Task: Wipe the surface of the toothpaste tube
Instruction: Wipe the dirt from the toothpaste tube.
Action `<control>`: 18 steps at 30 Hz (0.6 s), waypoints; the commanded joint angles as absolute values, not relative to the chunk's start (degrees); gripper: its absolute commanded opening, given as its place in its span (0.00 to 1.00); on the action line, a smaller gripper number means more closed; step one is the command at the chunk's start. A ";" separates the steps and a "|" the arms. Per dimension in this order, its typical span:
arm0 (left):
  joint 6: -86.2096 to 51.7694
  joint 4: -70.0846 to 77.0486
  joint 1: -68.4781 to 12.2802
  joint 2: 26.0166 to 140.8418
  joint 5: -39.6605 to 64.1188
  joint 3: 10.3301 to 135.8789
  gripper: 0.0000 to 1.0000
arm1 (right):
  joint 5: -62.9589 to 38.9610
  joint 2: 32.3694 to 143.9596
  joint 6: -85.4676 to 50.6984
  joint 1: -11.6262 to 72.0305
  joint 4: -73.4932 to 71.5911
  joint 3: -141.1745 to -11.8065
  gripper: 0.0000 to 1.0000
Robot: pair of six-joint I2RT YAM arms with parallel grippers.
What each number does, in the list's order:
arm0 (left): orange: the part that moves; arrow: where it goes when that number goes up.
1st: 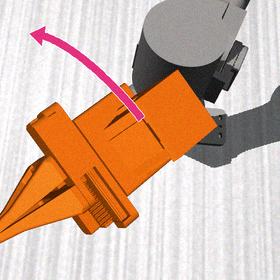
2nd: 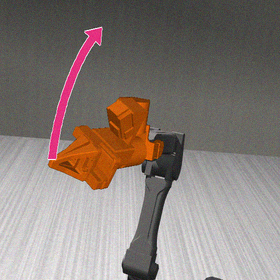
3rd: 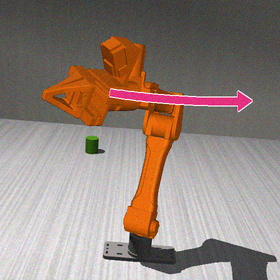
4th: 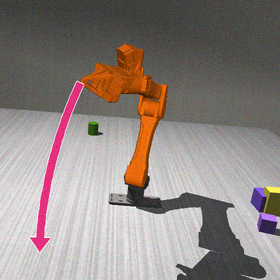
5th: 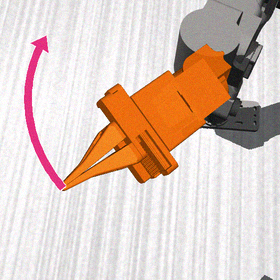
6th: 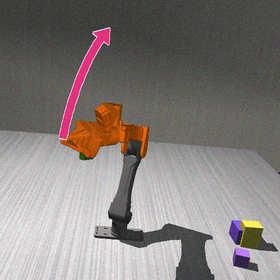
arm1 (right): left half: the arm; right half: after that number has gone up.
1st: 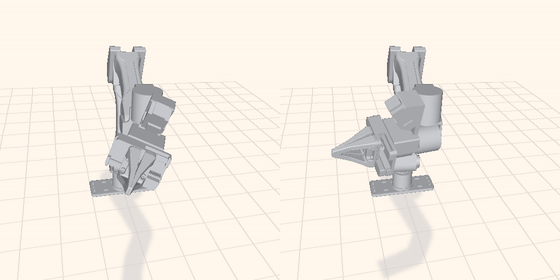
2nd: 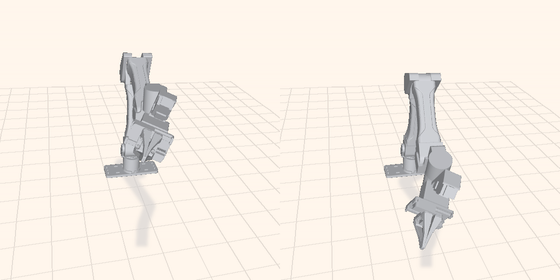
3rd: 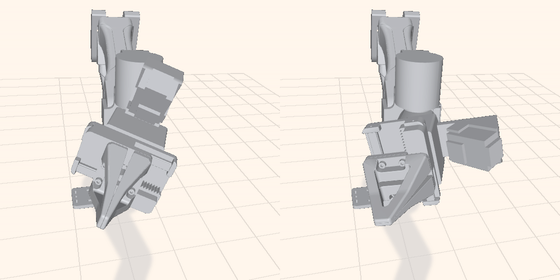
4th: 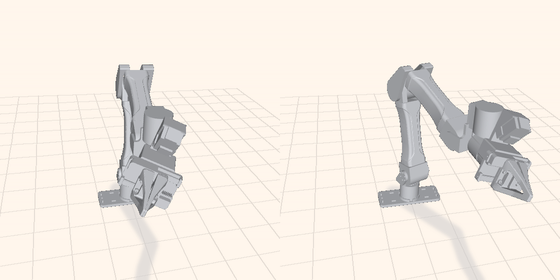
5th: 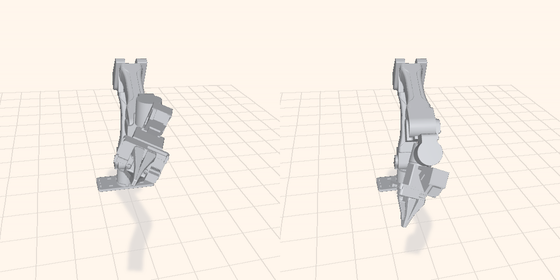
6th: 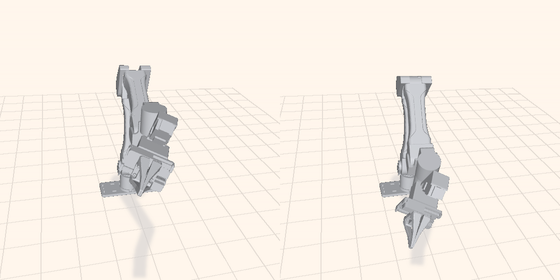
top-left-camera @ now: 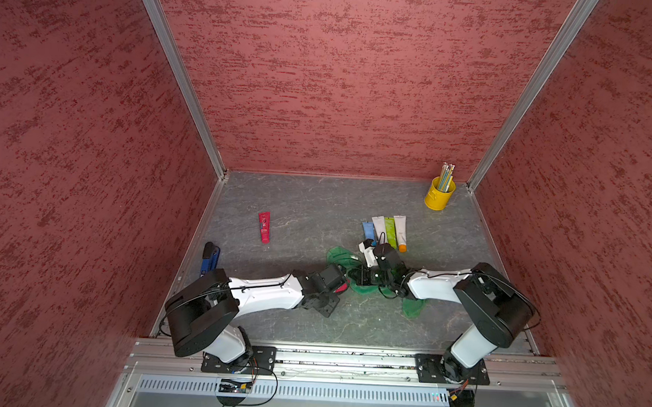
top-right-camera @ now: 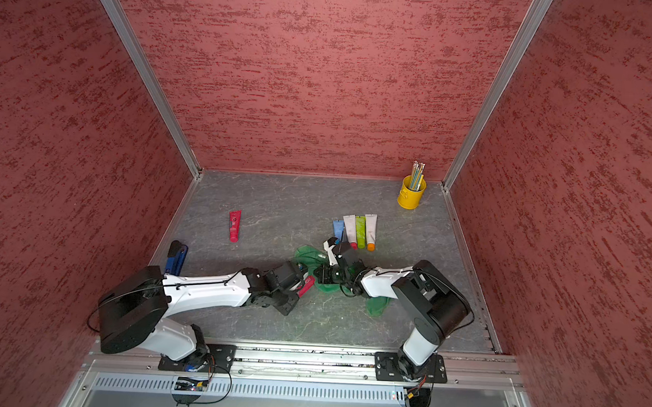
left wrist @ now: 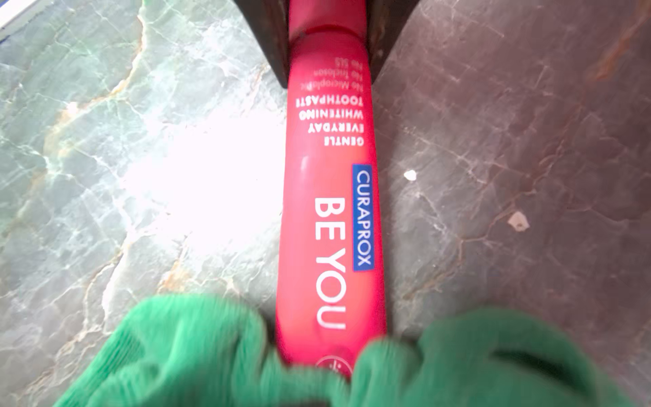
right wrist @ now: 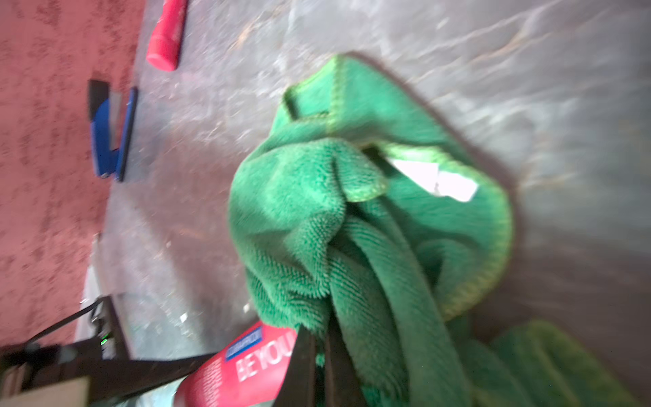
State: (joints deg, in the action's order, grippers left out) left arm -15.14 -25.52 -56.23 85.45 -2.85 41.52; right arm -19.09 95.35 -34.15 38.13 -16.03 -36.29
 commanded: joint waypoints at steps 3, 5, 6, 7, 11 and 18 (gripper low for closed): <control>-14.85 -24.31 -56.43 85.69 -3.17 41.49 0.12 | -23.44 97.88 -33.59 39.21 -16.02 -35.09 0.00; -14.88 -24.23 -56.43 85.52 -3.16 41.48 0.12 | -26.91 98.34 -34.46 41.36 -16.83 -34.53 0.00; -14.88 -24.18 -56.43 85.65 -3.24 41.48 0.12 | -29.02 98.35 -35.43 42.69 -17.98 -34.01 0.00; -14.86 -24.32 -56.43 85.77 -3.19 41.56 0.12 | -30.92 98.33 -36.55 44.06 -19.40 -33.50 0.00; -14.90 -24.32 -56.43 85.71 -3.17 41.57 0.11 | -35.86 98.18 -39.95 47.76 -23.61 -31.87 0.00; -14.85 -24.19 -56.43 85.37 -3.19 41.40 0.11 | -33.65 98.48 -35.44 43.70 -19.54 -32.43 0.00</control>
State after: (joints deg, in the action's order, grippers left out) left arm -15.14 -26.02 -56.27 85.49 -2.85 41.52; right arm -31.18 96.82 -37.10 45.25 -25.17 -33.39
